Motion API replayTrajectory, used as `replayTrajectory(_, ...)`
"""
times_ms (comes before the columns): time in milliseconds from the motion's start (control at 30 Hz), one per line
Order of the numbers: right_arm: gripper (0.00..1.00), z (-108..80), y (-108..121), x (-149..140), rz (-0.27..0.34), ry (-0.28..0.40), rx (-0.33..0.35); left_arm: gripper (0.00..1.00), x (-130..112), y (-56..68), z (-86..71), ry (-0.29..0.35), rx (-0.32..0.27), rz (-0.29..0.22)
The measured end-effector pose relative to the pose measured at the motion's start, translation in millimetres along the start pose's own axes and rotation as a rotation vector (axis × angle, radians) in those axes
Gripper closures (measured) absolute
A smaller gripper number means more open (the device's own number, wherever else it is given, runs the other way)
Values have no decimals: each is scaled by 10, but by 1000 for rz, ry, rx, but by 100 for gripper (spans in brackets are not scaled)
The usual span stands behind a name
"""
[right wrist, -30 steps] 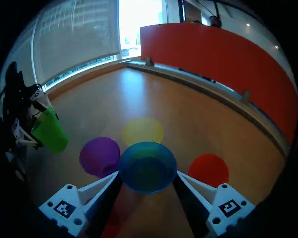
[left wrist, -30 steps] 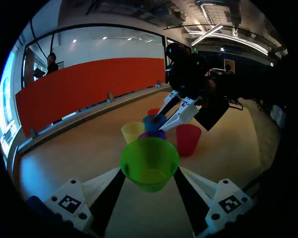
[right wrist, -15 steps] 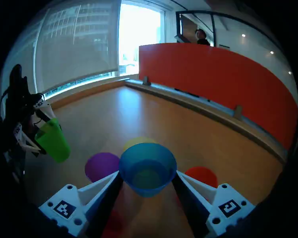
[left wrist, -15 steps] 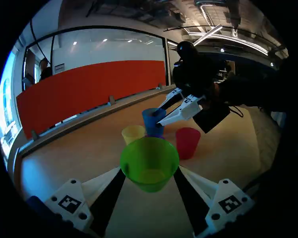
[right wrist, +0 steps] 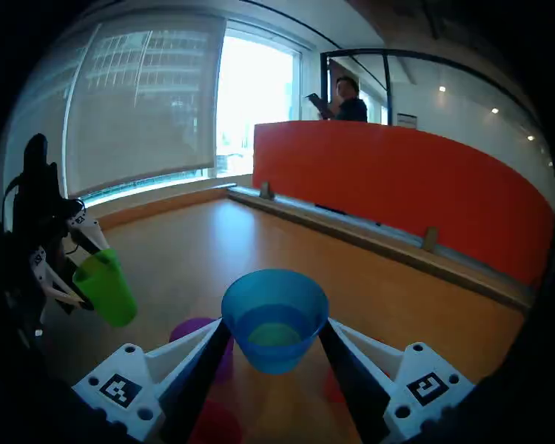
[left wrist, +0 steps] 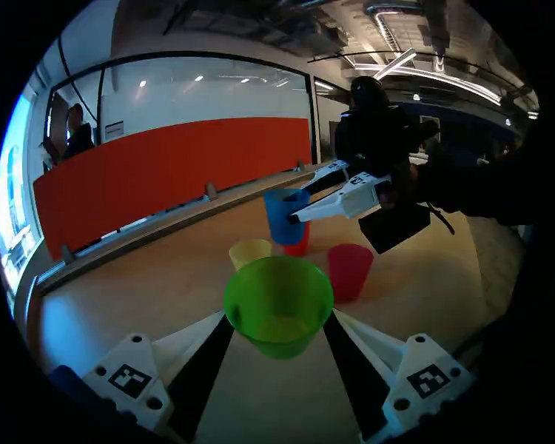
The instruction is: Pour water
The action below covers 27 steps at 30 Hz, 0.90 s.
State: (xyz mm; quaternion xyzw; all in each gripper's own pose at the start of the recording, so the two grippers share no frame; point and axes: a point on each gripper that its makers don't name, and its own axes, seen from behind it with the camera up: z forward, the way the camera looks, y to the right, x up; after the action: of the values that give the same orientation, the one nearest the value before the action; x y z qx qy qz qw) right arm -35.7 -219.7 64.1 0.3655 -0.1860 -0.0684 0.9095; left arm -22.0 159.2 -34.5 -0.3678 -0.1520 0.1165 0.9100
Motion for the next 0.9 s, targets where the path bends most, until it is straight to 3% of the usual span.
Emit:
replayTrajectory(300, 12, -57, -42, 178, 16, 70, -12, 17, 34, -39, -36, 11, 14, -7)
replayTrajectory(900, 12, -167, -70, 389, 7, 145, -34, 17, 95, -114, -91, 37, 37, -30)
